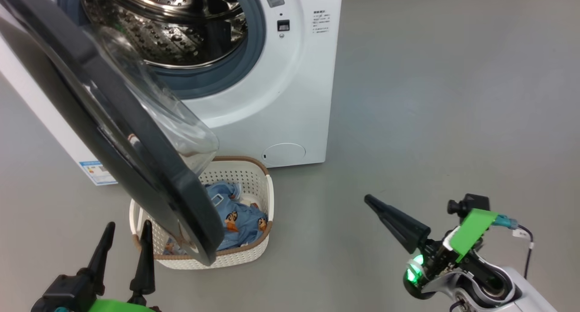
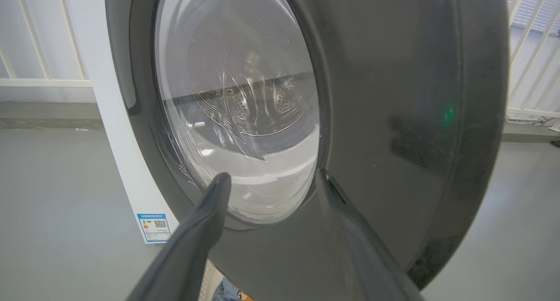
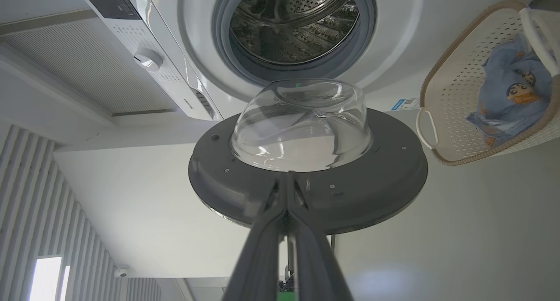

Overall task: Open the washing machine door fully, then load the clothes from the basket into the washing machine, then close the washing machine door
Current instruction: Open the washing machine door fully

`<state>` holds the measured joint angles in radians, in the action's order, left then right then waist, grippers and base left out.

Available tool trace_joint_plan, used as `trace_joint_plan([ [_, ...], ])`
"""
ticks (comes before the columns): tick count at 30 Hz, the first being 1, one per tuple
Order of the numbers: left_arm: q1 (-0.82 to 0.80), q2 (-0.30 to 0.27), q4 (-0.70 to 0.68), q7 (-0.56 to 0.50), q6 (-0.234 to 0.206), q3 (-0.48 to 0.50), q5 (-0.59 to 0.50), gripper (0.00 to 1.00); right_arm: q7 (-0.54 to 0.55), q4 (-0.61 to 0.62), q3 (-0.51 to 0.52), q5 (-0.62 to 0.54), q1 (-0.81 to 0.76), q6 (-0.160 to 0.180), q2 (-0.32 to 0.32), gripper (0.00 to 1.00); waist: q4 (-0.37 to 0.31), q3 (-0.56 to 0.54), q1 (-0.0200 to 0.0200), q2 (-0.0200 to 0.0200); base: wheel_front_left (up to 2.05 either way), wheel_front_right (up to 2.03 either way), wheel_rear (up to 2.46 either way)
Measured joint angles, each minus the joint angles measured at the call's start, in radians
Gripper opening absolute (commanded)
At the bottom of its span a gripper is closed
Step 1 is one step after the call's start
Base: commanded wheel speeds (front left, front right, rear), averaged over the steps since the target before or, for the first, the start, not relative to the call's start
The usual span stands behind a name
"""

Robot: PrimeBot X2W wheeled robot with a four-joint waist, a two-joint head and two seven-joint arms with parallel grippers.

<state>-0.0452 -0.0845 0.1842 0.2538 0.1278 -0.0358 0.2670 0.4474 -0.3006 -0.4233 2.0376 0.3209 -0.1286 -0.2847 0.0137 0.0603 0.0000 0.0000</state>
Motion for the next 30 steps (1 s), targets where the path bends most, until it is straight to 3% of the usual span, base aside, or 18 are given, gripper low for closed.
trace_joint_plan([
  [1,0.000,0.000,0.000,0.000,0.000,0.001,0.000,1.00,-0.016,0.008,0.010,-0.011,-0.008,0.000,0.000,1.00,-0.004,-0.002,0.0000,0.0000,0.00,0.00,0.00],
  [9,0.000,0.000,0.000,0.000,0.000,0.007,0.003,1.00,-0.174,0.071,0.101,-0.171,-0.039,0.000,0.001,1.00,-0.022,-0.006,0.0000,0.0000,0.00,0.00,0.00],
  [23,0.000,0.001,-0.006,0.000,0.000,0.010,0.026,1.00,-0.650,0.090,0.200,-0.605,-0.036,0.000,0.017,1.00,-0.023,0.005,0.0000,0.0000,0.00,0.00,0.00],
  [30,0.000,0.004,-0.006,0.000,0.000,0.007,0.027,1.00,-0.697,0.092,0.252,-0.858,-0.035,0.000,0.011,1.00,-0.027,0.007,0.0000,0.0000,0.00,0.00,0.00],
])
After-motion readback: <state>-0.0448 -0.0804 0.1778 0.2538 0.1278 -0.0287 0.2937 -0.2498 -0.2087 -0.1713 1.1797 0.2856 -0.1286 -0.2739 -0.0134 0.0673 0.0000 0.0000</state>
